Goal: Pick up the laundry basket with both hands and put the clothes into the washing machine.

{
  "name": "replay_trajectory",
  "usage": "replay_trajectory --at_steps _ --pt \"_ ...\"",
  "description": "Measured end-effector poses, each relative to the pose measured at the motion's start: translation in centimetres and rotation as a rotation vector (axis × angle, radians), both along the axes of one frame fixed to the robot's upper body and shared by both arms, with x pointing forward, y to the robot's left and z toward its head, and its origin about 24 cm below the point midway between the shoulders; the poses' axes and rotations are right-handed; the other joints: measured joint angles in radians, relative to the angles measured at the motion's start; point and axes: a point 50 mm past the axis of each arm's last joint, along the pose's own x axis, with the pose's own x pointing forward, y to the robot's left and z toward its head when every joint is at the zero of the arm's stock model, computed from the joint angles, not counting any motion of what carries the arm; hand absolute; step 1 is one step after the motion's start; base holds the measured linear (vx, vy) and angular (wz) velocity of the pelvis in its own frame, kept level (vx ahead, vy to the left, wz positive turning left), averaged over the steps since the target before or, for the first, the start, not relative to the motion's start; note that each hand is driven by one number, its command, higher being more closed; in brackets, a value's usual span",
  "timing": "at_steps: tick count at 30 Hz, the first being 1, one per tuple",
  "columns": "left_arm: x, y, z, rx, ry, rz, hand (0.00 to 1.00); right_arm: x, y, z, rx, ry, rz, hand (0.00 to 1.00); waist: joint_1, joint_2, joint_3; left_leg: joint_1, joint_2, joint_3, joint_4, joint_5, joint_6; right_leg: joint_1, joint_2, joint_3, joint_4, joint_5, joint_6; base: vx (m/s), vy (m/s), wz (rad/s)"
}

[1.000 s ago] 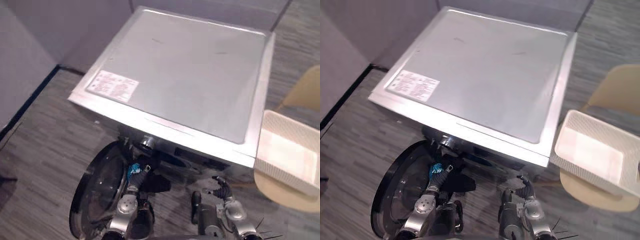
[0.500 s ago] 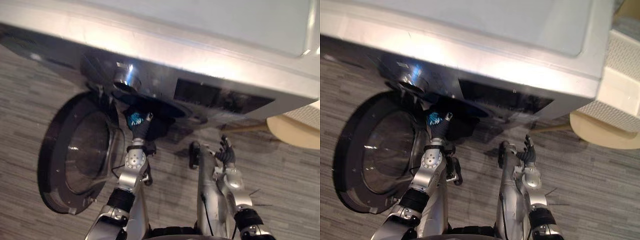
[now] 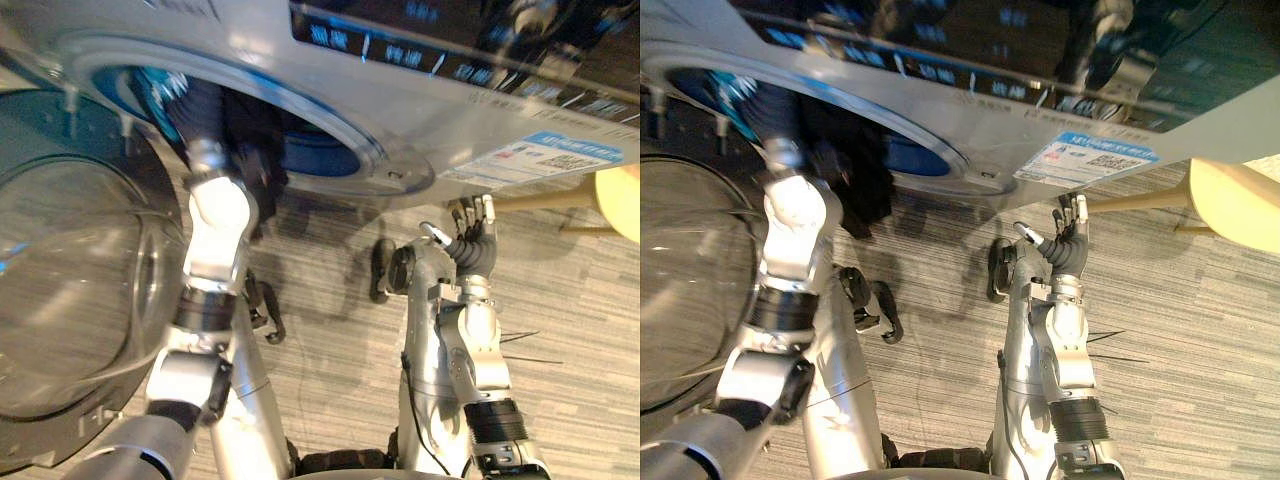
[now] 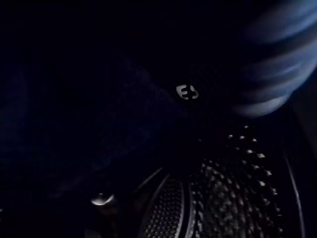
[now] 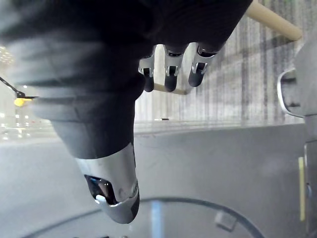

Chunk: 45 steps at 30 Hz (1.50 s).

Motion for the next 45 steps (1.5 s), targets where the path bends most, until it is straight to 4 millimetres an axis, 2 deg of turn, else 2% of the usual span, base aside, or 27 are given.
replay_trajectory --at_steps 1,2,4,5,8,9,10,13,16,21,23,25,27,30,31,34,37,39,42,43,45 --pt "-0.6 -0.8 2.3 0.05 -0.073 0.007 1.0 -0.1 0.1 0.5 0.0 -0.024 0.007 0.0 -0.009 -0.016 0.001 -0.024 0.0 -0.003 0.015 0.0 0.0 -0.027 0.0 0.003 0.02 -0.003 -0.004 0.0 -0.039 0.04" --pt "-0.8 -1.2 3.1 0.071 -0.101 0.012 1.0 -0.2 0.2 0.6 0.0 -0.034 0.013 0.0 -0.014 -0.02 0.001 -0.037 0.0 -0.006 0.021 0.0 0.0 -0.04 -0.001 0.003 0.025 -0.003 -0.004 0.0 -0.045 0.03" --pt "-2.0 -3.7 6.4 0.195 -0.219 0.036 1.0 -0.6 0.2 1.6 -0.006 -0.089 0.026 0.0 -0.025 -0.033 0.005 -0.086 0.001 -0.016 0.042 0.0 0.0 -0.085 0.0 -0.001 0.043 -0.003 -0.005 0.01 -0.031 0.0" --pt "-2.3 -4.2 6.9 0.226 -0.244 0.047 1.0 -0.7 0.2 1.7 -0.007 -0.099 0.03 0.0 -0.027 -0.035 0.006 -0.094 0.001 -0.017 0.047 0.0 0.0 -0.092 0.0 -0.001 0.047 -0.003 -0.006 0.0 0.0 0.0" --pt "-3.2 -6.6 10.4 0.387 -0.364 0.134 1.0 -0.7 0.4 2.3 -0.008 -0.139 0.059 0.0 -0.045 -0.041 0.005 -0.122 0.006 -0.021 0.066 -0.001 -0.001 -0.115 0.0 -0.002 0.058 -0.002 -0.011 0.02 -0.011 -0.01" --pt "-3.2 -6.8 10.7 0.402 -0.373 0.147 1.0 -0.7 0.4 2.3 -0.005 -0.139 0.058 0.0 -0.045 -0.041 0.005 -0.122 0.006 -0.02 0.066 -0.002 0.001 -0.116 0.001 -0.002 0.058 -0.002 -0.01 0.02 -0.006 -0.04" --pt "-3.3 -6.7 11.1 0.429 -0.385 0.173 0.0 -0.7 0.4 2.3 0.003 -0.14 0.06 0.0 -0.047 -0.042 0.005 -0.125 0.007 -0.017 0.066 -0.002 0.002 -0.119 0.001 -0.001 0.055 -0.004 -0.007 0.0 -0.002 -0.05" --pt "-3.1 -6.4 11.1 0.464 -0.382 0.204 0.0 -0.7 0.1 2.3 0.021 -0.142 0.06 0.0 -0.047 -0.046 0.005 -0.135 0.018 -0.016 0.061 -0.004 0.006 -0.125 0.002 -0.009 0.038 -0.002 -0.006 0.0 0.001 -0.09" --pt "-1.5 -7.0 10.5 0.555 -0.306 0.201 0.0 -0.7 0.1 2.3 0.021 -0.144 0.059 0.0 -0.045 -0.048 0.005 -0.134 0.02 -0.006 0.049 -0.004 0.008 -0.124 0.0 -0.007 0.019 0.008 0.003 0.0 0.01 -0.06" --pt "4.4 -6.7 6.9 0.779 0.075 0.226 0.0 -0.6 0.3 2.4 0.011 -0.148 0.084 0.0 -0.046 -0.056 0.006 -0.132 0.019 -0.003 0.043 -0.004 0.009 -0.121 -0.001 -0.005 0.016 0.013 0.013 0.0 0.0 0.0" --pt "5.3 -6.4 6.1 0.87 0.157 0.259 0.0 -0.5 0.3 2.3 0.008 -0.146 0.106 0.0 -0.043 -0.057 0.005 -0.132 0.019 -0.002 0.036 -0.003 0.008 -0.121 -0.001 -0.007 0.012 0.013 0.013 0.0 -0.004 0.05" --pt "5.6 -6.4 5.7 0.938 0.2 0.28 0.0 -0.4 0.2 2.2 0.02 -0.136 0.134 0.0 -0.041 -0.057 0.005 -0.132 0.017 -0.004 0.023 0.003 0.006 -0.116 -0.003 -0.011 0.003 0.013 0.013 0.0 -0.009 0.08" --pt "5.6 -6.4 5.8 0.93 0.202 0.278 0.0 -0.2 0.3 2.0 0.029 -0.13 0.15 0.0 -0.041 -0.057 0.005 -0.131 0.012 -0.009 0.01 0.011 0.002 -0.109 -0.006 -0.018 -0.008 0.013 0.013 0.0 -0.006 0.11" --pt "4.3 -6.7 6.3 0.866 0.13 0.241 0.0 0.1 0.3 1.5 0.037 -0.108 0.161 0.0 -0.041 -0.057 0.005 -0.129 -0.003 -0.021 -0.021 0.033 0.0 -0.088 -0.021 -0.034 -0.028 0.014 0.012 0.01 -0.004 0.21" --pt "3.2 -6.7 6.2 0.804 0.069 0.219 0.0 0.1 0.2 1.3 0.037 -0.097 0.158 0.0 -0.039 -0.057 0.005 -0.124 -0.017 -0.025 -0.035 0.043 -0.005 -0.08 -0.029 -0.037 -0.032 0.013 0.011 0.01 -0.001 0.23" --pt "2.3 -5.7 4.9 0.691 0.037 0.204 0.0 0.2 0.2 0.9 0.03 -0.082 0.152 0.0 -0.016 -0.057 0.005 -0.108 -0.019 -0.026 -0.059 0.055 -0.006 -0.064 -0.034 -0.047 -0.044 0.01 0.005 0.02 -0.012 0.12" --pt "1.5 -3.2 2.4 0.508 0.053 0.199 0.0 0.2 0.6 0.6 0.024 -0.065 0.139 0.0 -0.006 -0.056 0.005 -0.092 -0.028 -0.032 -0.102 0.074 -0.019 -0.041 -0.037 -0.061 -0.074 0.01 0.005 0.02 -0.014 0.12" --pt "0.6 -1.6 -1.0 0.342 0.103 0.165 0.0 0.0 0.9 0.3 0.001 -0.048 0.126 0.0 0.015 -0.056 0.005 -0.079 -0.03 -0.033 -0.129 0.084 -0.021 -0.026 -0.035 -0.067 -0.093 0.01 0.005 0.03 -0.012 0.07" --pt "-0.3 -0.2 -6.3 0.166 0.231 0.134 0.0 -0.4 0.7 -0.4 -0.012 -0.018 0.087 0.0 0.045 -0.056 0.004 -0.067 -0.032 -0.032 -0.152 0.089 -0.025 -0.015 -0.035 -0.07 -0.108 0.01 0.005 0.03 -0.006 0.03" --pt "-0.6 0.1 -7.2 0.136 0.257 0.129 0.0 -0.4 0.7 -0.4 -0.015 -0.016 0.081 0.0 0.045 -0.055 0.004 -0.067 -0.032 -0.032 -0.155 0.091 -0.024 -0.013 -0.035 -0.072 -0.112 0.01 0.005 0.03 -0.002 0.04" --pt "-1.6 0.7 -11.3 0.017 0.367 0.087 0.0 -0.6 0.6 -0.7 -0.029 0.005 0.07 0.0 0.049 -0.052 0.003 -0.056 -0.032 -0.032 -0.164 0.092 -0.024 0.0 -0.034 -0.076 -0.121 0.01 0.005 0.0 0.0 0.0"
